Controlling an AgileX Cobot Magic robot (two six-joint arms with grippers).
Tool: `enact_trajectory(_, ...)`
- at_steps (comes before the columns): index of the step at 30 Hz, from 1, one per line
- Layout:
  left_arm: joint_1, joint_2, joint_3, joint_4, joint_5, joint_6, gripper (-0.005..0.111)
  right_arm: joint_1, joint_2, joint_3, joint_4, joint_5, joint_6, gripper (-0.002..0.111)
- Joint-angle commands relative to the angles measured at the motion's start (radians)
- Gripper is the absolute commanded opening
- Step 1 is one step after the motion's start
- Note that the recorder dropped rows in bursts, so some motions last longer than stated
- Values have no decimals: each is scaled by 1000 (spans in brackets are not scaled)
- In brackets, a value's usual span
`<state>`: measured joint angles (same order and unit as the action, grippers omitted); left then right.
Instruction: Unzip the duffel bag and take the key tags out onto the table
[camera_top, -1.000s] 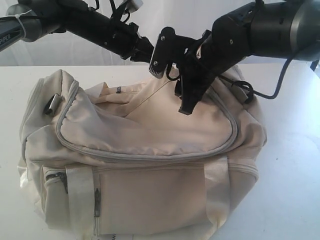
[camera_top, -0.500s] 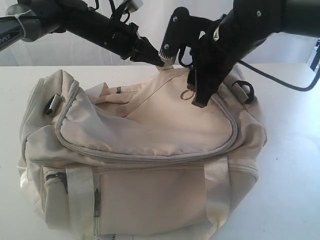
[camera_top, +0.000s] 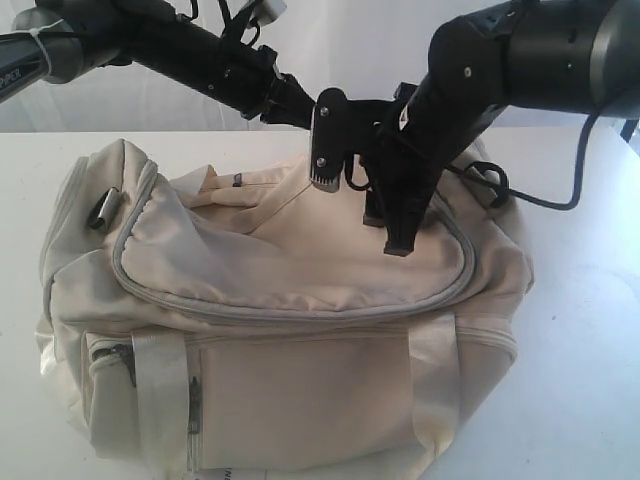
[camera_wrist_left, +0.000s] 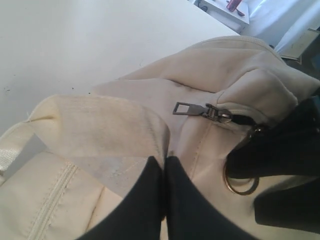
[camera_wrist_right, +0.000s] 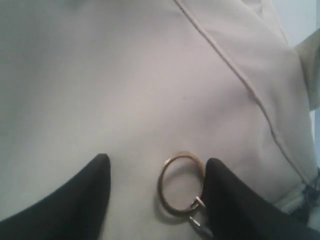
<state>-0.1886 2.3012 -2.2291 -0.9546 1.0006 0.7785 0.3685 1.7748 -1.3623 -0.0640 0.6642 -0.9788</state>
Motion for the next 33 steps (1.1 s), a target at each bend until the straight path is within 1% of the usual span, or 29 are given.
enact_trajectory(1,6,-28,-5,-40,46,10,0,1,21,4,0,-60,-2,51)
enact_trajectory(4,6,-28,-5,-40,48,10,0,1,22,4,-28,-60,43,47)
enact_trajectory(7,6,-28,-5,-40,48,12,0,1,22,4,-123,-54,147,44)
enact_trajectory(10,6,-28,-5,-40,48,14,0,1,22,4,-217,-32,197,44)
enact_trajectory(12,6,-28,-5,-40,48,16,0,1,22,4,-228,-17,203,40)
enact_trajectory(18,6,-28,-5,-51,48,28,0,1,22,4,-228,-13,203,21)
enact_trajectory(19,6,-28,-5,-54,48,28,0,1,22,4,-228,-13,203,12)
enact_trajectory(20,6,-28,-5,-54,48,31,0,1,22,4,-226,-15,203,8)
enact_trajectory(21,6,-28,-5,-54,48,31,0,1,22,0,-224,-16,223,0)
enact_trajectory(24,6,-28,-5,-54,46,33,0,1,0,-23,-224,-21,344,0)
enact_trajectory(27,6,-26,-5,-54,46,31,0,1,-66,-26,-224,-25,413,0)
enact_trajectory(30,6,-26,-5,-54,40,29,0,1,-143,-26,-224,37,511,0)
enact_trajectory(33,6,-26,-5,-54,37,29,0,1,-179,-26,-222,76,563,0)
